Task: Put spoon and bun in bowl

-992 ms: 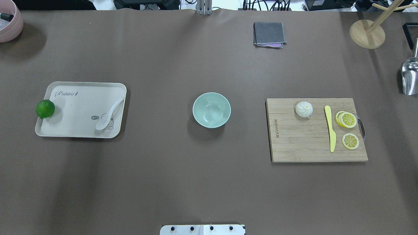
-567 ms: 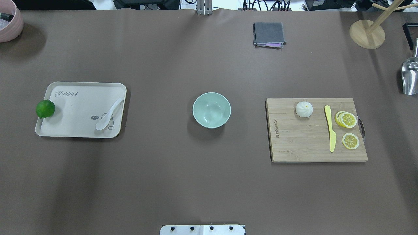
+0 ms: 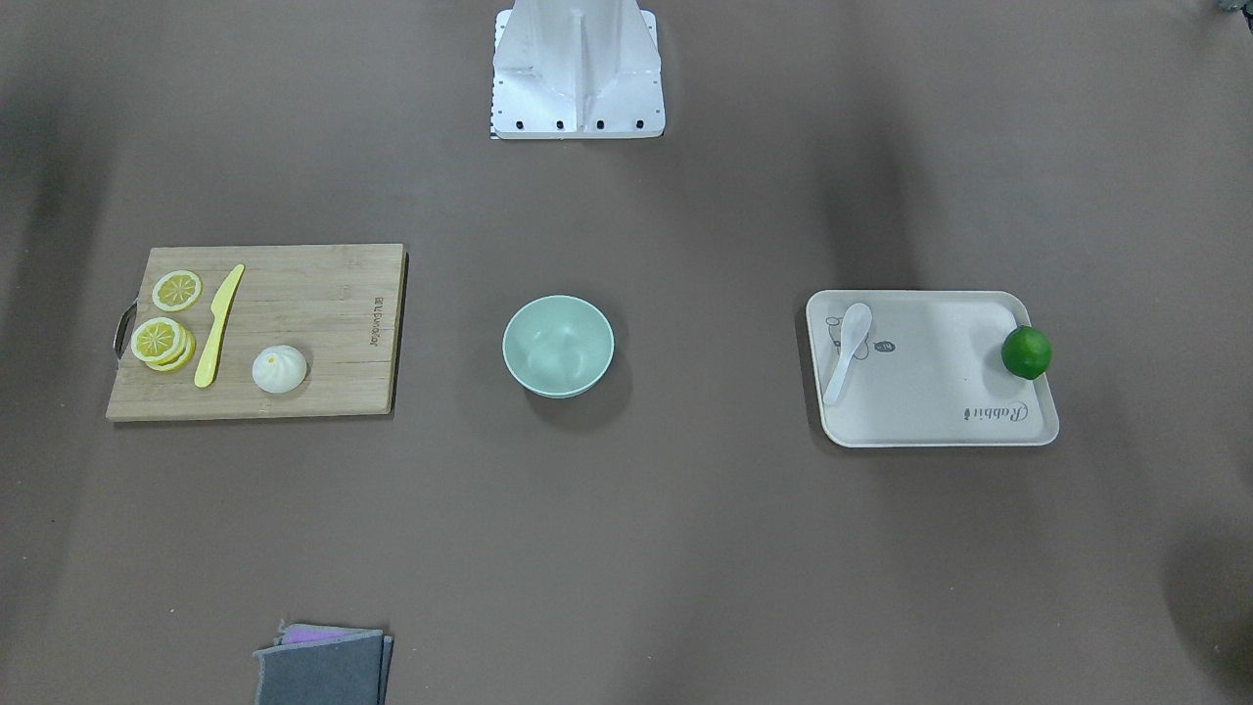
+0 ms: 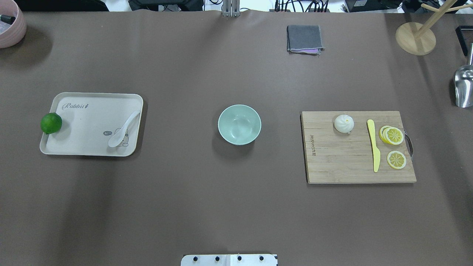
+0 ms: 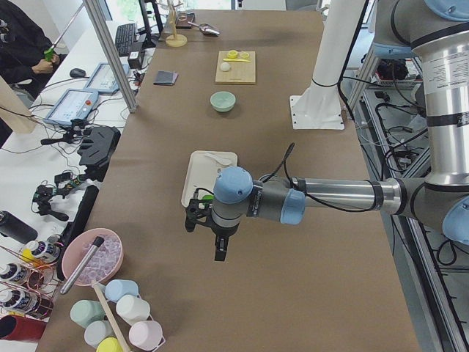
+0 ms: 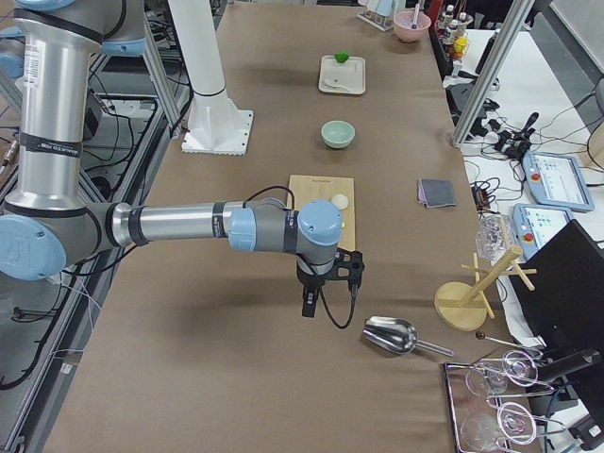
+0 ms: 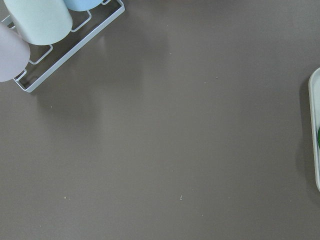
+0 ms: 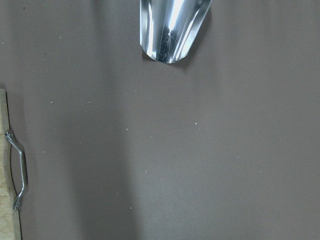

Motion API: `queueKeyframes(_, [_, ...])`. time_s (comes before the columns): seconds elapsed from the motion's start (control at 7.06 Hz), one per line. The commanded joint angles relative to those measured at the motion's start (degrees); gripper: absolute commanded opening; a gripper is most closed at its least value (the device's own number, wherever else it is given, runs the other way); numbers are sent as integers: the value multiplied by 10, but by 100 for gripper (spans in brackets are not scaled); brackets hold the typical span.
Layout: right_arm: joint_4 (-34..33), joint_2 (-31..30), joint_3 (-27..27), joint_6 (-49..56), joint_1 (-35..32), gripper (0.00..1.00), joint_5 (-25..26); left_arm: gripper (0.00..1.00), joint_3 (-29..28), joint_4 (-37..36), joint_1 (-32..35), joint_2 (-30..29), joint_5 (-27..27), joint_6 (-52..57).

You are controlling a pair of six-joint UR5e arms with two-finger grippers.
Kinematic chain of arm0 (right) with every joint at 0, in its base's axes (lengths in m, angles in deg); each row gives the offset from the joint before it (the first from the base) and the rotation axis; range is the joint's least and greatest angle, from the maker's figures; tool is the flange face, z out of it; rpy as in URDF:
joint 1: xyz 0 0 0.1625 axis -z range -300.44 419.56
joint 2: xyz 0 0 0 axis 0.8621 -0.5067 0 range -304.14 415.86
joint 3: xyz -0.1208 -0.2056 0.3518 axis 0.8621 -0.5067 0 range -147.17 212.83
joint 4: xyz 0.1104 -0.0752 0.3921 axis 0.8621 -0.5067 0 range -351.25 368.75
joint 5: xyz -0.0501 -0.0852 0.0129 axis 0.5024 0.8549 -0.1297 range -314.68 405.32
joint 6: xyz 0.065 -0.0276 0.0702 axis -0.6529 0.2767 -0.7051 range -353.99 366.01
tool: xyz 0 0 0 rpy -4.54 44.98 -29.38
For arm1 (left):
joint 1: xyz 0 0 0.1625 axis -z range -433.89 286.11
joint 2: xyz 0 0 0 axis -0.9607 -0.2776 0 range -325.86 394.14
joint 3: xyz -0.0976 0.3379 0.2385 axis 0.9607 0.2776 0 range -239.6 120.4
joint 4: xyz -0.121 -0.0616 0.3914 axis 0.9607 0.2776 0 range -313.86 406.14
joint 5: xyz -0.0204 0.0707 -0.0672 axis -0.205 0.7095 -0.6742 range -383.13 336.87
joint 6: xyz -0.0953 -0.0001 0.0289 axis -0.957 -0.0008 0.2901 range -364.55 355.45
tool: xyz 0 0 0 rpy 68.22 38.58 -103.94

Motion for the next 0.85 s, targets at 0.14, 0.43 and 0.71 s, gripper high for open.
queueKeyframes(0.14, [-3, 8, 49, 4, 4, 100, -33, 98, 30, 37, -55, -41, -9, -6])
queueKeyframes(0.43, [1, 7, 55, -14, 26, 100, -40, 98, 16, 132, -111, -89, -13, -66])
queueKeyframes(0.71, [2, 9, 66, -26, 30, 100, -47, 97, 0, 175, -212, -146, -50, -122])
